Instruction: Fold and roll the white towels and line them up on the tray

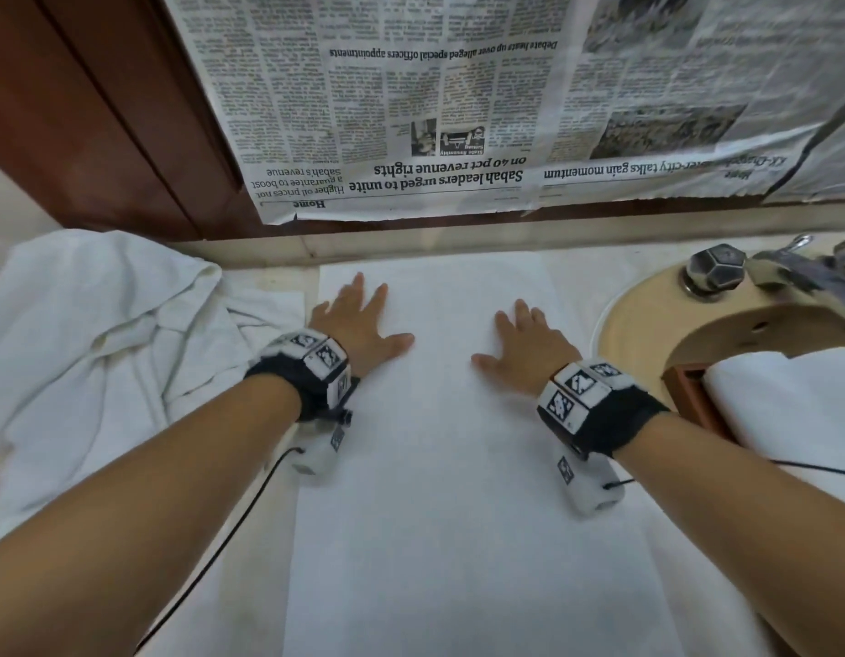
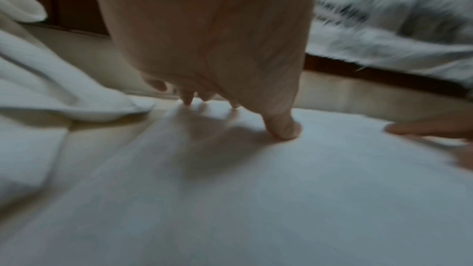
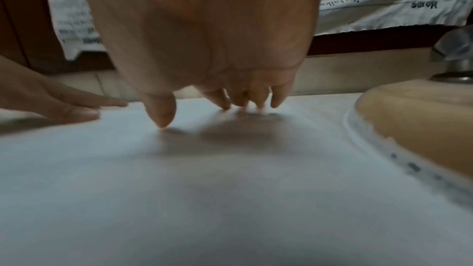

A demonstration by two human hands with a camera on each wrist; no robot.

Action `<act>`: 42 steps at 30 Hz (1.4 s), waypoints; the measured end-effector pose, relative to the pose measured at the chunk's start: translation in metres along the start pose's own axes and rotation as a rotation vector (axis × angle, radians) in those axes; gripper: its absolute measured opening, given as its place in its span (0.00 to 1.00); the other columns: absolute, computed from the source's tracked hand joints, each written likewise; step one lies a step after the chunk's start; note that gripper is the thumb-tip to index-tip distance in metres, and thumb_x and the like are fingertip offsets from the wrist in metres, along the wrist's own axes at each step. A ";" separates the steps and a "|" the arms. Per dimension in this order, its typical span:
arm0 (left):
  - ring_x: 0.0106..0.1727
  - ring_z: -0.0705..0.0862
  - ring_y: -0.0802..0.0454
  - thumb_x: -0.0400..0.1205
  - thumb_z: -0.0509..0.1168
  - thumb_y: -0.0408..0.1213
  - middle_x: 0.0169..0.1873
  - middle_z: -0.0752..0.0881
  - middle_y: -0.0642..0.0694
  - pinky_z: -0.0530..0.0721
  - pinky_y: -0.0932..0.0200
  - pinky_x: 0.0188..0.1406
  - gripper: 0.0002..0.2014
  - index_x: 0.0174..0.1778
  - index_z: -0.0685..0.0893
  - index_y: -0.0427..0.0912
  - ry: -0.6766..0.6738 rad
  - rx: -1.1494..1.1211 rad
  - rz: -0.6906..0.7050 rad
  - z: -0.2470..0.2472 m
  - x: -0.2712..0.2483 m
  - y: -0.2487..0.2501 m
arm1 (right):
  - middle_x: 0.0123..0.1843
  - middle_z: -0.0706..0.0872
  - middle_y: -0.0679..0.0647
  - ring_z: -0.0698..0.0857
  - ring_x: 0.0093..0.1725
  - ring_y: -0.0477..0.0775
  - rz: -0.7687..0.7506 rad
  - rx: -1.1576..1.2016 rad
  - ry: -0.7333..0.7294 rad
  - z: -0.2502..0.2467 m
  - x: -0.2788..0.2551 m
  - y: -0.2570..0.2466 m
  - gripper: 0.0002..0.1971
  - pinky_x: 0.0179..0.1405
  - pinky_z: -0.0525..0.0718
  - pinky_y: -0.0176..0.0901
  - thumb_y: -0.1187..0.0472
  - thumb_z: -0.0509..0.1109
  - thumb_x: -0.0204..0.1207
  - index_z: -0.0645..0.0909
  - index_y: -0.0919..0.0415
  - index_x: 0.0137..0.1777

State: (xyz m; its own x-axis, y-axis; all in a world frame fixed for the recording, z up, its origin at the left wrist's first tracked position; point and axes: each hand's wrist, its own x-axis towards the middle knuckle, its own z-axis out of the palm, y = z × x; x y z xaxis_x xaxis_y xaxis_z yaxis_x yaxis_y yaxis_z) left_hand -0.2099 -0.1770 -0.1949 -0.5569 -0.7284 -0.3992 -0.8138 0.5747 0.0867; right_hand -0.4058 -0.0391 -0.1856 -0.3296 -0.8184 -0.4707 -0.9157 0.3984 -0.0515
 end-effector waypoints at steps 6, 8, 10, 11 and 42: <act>0.84 0.33 0.52 0.80 0.44 0.71 0.81 0.27 0.55 0.46 0.47 0.83 0.45 0.84 0.34 0.50 -0.123 0.077 0.169 0.050 -0.076 -0.004 | 0.85 0.31 0.52 0.37 0.85 0.56 -0.059 -0.044 -0.075 0.042 -0.050 0.020 0.44 0.82 0.52 0.57 0.32 0.47 0.81 0.34 0.58 0.85; 0.84 0.34 0.51 0.82 0.42 0.69 0.82 0.28 0.54 0.46 0.46 0.83 0.42 0.84 0.34 0.49 -0.091 0.060 0.090 0.054 -0.083 -0.020 | 0.85 0.29 0.53 0.37 0.85 0.55 -0.004 -0.050 -0.091 0.039 -0.055 0.032 0.44 0.83 0.50 0.57 0.32 0.46 0.81 0.32 0.59 0.84; 0.85 0.37 0.49 0.84 0.44 0.66 0.83 0.31 0.50 0.47 0.46 0.83 0.41 0.85 0.37 0.46 -0.073 0.050 0.020 0.055 -0.090 -0.021 | 0.85 0.30 0.57 0.37 0.85 0.57 0.055 -0.044 -0.111 0.036 -0.065 0.032 0.44 0.83 0.47 0.57 0.34 0.47 0.82 0.33 0.61 0.84; 0.85 0.38 0.48 0.84 0.45 0.65 0.84 0.33 0.48 0.46 0.45 0.83 0.41 0.85 0.38 0.45 -0.072 0.026 0.005 0.055 -0.097 -0.015 | 0.85 0.31 0.58 0.36 0.85 0.59 0.061 -0.038 -0.110 0.037 -0.074 0.027 0.43 0.83 0.46 0.57 0.34 0.47 0.82 0.34 0.61 0.85; 0.77 0.18 0.45 0.53 0.60 0.86 0.75 0.16 0.50 0.32 0.42 0.78 0.73 0.79 0.22 0.54 -0.288 0.087 0.390 0.135 -0.296 0.006 | 0.79 0.17 0.52 0.23 0.80 0.55 -0.265 -0.011 -0.211 0.156 -0.282 0.035 0.69 0.81 0.38 0.54 0.23 0.70 0.56 0.22 0.45 0.80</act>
State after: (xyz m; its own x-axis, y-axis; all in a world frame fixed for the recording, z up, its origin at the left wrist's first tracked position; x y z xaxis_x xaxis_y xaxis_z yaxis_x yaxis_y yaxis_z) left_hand -0.0271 0.0925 -0.1997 -0.7384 -0.3272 -0.5896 -0.5305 0.8217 0.2084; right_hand -0.3093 0.2704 -0.1925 -0.0261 -0.7889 -0.6140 -0.9662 0.1776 -0.1871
